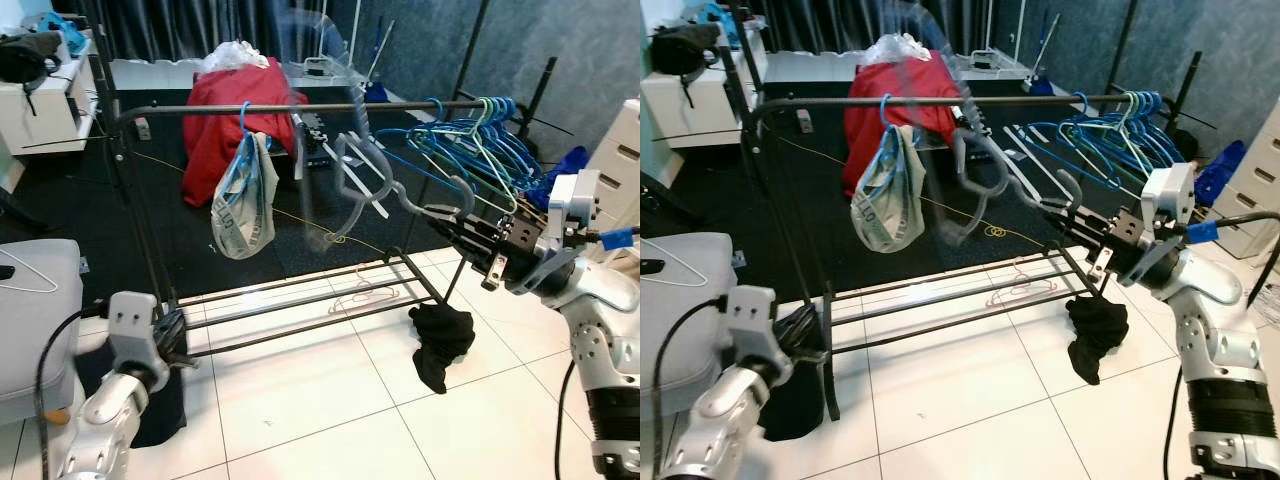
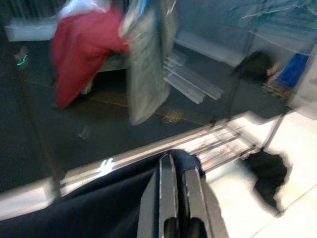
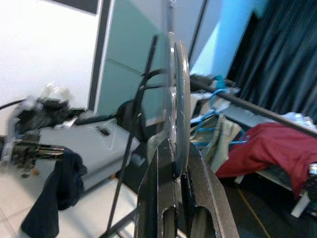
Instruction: Hang hanger
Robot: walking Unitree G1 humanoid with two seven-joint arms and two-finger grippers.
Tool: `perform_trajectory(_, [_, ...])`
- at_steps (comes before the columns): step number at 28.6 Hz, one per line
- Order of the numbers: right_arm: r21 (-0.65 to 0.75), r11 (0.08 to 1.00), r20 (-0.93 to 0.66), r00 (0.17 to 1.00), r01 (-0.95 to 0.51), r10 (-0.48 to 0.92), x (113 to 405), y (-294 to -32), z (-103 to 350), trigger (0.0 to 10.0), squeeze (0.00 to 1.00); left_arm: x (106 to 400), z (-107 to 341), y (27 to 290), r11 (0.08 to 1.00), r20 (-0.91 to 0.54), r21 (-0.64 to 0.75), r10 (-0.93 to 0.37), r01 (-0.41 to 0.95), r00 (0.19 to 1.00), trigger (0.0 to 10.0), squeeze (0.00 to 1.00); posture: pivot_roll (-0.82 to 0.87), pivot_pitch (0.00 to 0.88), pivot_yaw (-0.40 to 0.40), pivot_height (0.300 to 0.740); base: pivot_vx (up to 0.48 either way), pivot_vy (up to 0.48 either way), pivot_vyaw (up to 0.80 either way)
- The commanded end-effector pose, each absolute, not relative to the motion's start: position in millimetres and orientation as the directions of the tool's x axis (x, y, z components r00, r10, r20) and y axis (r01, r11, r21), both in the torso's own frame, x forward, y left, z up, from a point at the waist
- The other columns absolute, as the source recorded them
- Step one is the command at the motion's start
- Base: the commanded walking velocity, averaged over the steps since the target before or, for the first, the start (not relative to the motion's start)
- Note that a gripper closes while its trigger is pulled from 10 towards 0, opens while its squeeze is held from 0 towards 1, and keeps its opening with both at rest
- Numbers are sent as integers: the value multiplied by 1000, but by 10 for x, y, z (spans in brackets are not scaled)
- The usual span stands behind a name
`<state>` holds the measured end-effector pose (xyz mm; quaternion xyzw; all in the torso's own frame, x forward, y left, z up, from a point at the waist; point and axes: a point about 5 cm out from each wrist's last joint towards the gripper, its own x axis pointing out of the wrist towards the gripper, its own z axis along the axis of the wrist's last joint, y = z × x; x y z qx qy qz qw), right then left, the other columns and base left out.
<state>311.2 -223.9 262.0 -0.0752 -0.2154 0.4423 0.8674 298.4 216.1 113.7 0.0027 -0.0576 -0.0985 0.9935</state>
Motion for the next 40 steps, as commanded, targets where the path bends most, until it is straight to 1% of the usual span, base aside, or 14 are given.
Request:
perform_trajectory(1, [-285, 584, 251, 529, -760, 811, 3095, -2187, 2492, 10000, 0, 3003, 1305, 1954, 951, 181, 31, -309, 308, 934, 0, 0, -120, 65, -88, 740, 0, 0, 0])
perform_trajectory(4, [-238, 578, 153, 558, -781, 816, 3086, -2151, 2302, 10000, 0, 3074, 1425, 1960, 952, 196, 84, -305, 294, 932, 0, 0, -120, 65, -87, 740, 0, 0, 0])
perform_trajectory(5, [-174, 564, -4, 573, -808, 820, 3055, -2126, 2040, 10000, 0, 3169, 1547, 2003, 954, 204, 155, -284, 255, 937, 0, 0, -117, 64, -86, 740, 0, 0, 0])
perform_trajectory(6, [-174, 564, -4, 573, -808, 820, 3055, -2126, 2040, 10000, 0, 3169, 1547, 2003, 954, 204, 155, -284, 255, 937, 0, 0, -117, 64, -86, 740, 0, 0, 0])
perform_trajectory(7, [-95, 569, -148, 577, -817, 804, 3010, -2121, 1788, 10000, 0, 3254, 1670, 2026, 953, 222, 190, -275, 235, 935, 0, 0, -115, 63, -81, 740, 0, 0, 0])
perform_trajectory(8, [-95, 569, -148, 577, -817, 804, 3010, -2121, 1788, 10000, 0, 3254, 1670, 2026, 953, 222, 190, -275, 235, 935, 0, 0, -115, 63, -81, 740, 0, 0, 0])
perform_trajectory(9, [-45, 580, -249, 571, -813, 782, 2965, -2117, 1598, 10000, 0, 3313, 1761, 2029, 946, 233, 225, -285, 234, 930, 0, 0, -114, 62, -75, 740, 0, 0, 0])
perform_trajectory(12, [32, 608, -366, 557, -793, 746, 2886, -2082, 1328, 10000, 0, 3388, 1855, 2029, 921, 219, 308, -314, 240, 924, 0, 0, -115, 62, -64, 740, 0, 0, 0])
perform_trajectory(15, [18, 628, -487, 542, -778, 685, 2789, -2036, 1021, 10000, 0, 3439, 1939, 2059, 908, 213, 350, -316, 230, 925, 0, 0, -113, 63, -56, 740, 0, 0, 0])
perform_trajectory(24, [74, 588, -488, 485, -806, 726, 2672, -1903, 935, 10000, 0, 3440, 1971, 1994, 876, 201, 393, -378, 279, 904, 0, 0, -109, 64, -50, 740, 0, 0, 0])
perform_trajectory(26, [135, 508, -504, 383, -850, 774, 2556, -1805, 946, 10000, 0, 3436, 1992, 1895, 852, 206, 403, -439, 333, 875, 0, 0, -105, 59, -42, 740, 0, 0, 0])
perform_trajectory(27, [135, 508, -504, 383, -850, 774, 2556, -1805, 946, 10000, 0, 3436, 1992, 1895, 852, 206, 403, -439, 333, 875, 0, 0, -105, 59, -42, 740, 0, 0, 0])
perform_trajectory(28, [148, 476, -536, 334, -867, 775, 2501, -1790, 931, 10000, 0, 3442, 2000, 1856, 847, 212, 401, -456, 349, 864, 0, 0, -105, 55, -43, 740, 0, 0, 0])
perform_trajectory(40, [231, 457, -660, 207, -859, 722, 2355, -1849, 854, 10000, 0, 3513, 2042, 1845, 855, 225, 391, -447, 339, 866, 0, 0, -104, 48, -45, 740, 0, 0, 0])
